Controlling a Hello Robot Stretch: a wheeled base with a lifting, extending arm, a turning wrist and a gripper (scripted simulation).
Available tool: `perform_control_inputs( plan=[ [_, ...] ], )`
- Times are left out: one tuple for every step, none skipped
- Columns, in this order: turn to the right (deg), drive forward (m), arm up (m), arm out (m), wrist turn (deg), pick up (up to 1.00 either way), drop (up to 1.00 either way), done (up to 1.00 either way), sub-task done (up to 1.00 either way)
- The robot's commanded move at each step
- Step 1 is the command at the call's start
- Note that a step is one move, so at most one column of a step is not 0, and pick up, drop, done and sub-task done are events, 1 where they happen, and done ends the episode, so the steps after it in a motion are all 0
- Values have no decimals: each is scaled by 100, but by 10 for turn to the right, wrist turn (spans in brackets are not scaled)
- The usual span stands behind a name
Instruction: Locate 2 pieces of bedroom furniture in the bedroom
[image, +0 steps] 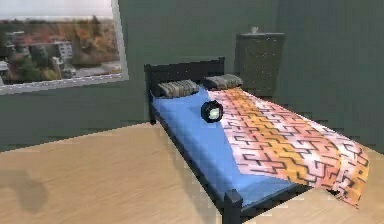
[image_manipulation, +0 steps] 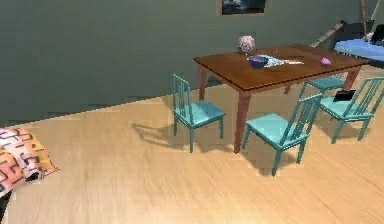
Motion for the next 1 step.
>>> perform_control_inputs(
  plan=[
    [0,0,0,0,0,0,0,0,100]
  ],
)
